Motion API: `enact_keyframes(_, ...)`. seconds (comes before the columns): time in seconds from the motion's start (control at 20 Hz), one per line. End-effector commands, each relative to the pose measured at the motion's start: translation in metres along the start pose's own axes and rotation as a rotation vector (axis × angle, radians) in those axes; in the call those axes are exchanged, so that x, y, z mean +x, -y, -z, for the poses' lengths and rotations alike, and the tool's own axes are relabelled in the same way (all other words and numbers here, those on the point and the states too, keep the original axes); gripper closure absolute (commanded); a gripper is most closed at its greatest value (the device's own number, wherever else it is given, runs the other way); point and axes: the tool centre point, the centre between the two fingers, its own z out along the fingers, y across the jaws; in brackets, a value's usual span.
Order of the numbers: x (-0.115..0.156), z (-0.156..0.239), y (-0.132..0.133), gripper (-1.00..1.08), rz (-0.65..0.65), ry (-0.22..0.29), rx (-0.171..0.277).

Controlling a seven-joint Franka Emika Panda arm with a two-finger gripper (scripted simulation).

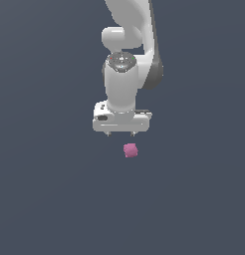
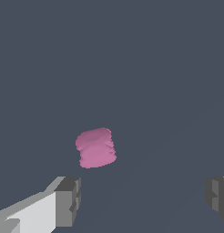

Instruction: Pick up the object and move it to a goal position.

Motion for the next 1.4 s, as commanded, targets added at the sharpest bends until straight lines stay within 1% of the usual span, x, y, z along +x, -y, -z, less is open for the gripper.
enact_keyframes(0.0, 0.000, 0.000, 0.000, -0.92, 0.000, 0.000, 0.000)
enact_keyframes(0.2, 0.002, 0.001, -0.006, -0.92, -0.011, -0.006, -0.002)
enact_keyframes(0.45, 0.006, 0.004, -0.026, -0.92, -0.046, -0.023, -0.010)
enact_keyframes(0.65, 0.007, 0.006, -0.030, -0.92, -0.055, -0.027, -0.012)
enact_keyframes(0.85, 0.006, -0.001, -0.024, -0.92, -0.035, -0.023, -0.010)
enact_keyframes(1.0, 0.005, -0.014, -0.015, -0.92, 0.000, -0.017, -0.009)
enact_keyframes(1.35, -0.003, -0.066, 0.026, -0.92, 0.145, 0.005, 0.005)
